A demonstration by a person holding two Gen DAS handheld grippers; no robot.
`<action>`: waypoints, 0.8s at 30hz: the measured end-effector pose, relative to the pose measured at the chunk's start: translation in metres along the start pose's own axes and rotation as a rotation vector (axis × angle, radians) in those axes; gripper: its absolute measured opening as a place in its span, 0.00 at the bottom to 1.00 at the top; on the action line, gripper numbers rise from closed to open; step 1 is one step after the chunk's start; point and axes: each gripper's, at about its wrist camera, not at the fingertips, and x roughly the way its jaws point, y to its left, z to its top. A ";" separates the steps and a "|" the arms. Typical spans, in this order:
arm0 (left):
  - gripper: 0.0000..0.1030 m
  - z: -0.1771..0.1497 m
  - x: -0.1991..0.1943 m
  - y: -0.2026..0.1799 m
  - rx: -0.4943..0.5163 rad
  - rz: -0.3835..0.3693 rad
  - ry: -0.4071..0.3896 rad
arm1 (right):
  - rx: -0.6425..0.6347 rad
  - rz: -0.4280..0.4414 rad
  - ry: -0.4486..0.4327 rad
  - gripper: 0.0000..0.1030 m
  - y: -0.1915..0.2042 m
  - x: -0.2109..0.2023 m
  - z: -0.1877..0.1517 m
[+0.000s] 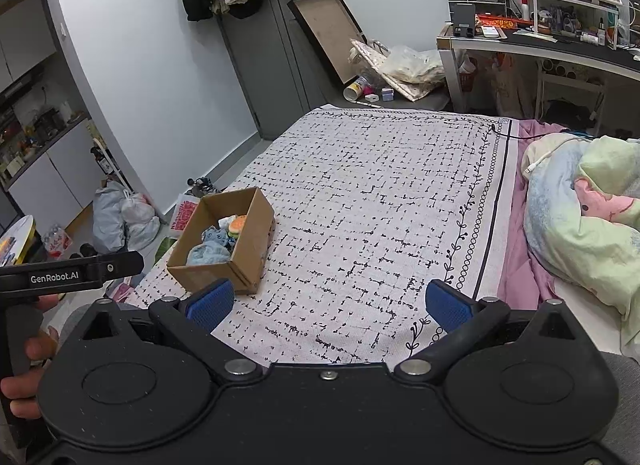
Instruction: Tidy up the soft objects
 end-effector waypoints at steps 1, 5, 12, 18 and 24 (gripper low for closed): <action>1.00 0.000 0.000 0.000 0.000 -0.001 0.000 | 0.000 0.000 0.000 1.00 0.000 0.000 0.000; 1.00 0.000 0.000 0.000 0.001 -0.001 0.001 | 0.000 -0.001 0.001 1.00 0.000 0.000 0.000; 1.00 0.000 0.000 0.000 0.000 -0.001 0.001 | -0.001 0.000 -0.001 1.00 0.000 0.000 0.000; 1.00 -0.003 0.000 -0.003 0.001 -0.002 0.003 | -0.001 -0.003 0.002 1.00 0.000 0.000 -0.002; 1.00 -0.005 0.000 -0.004 0.000 -0.013 0.003 | -0.002 -0.004 0.005 1.00 0.002 0.000 -0.002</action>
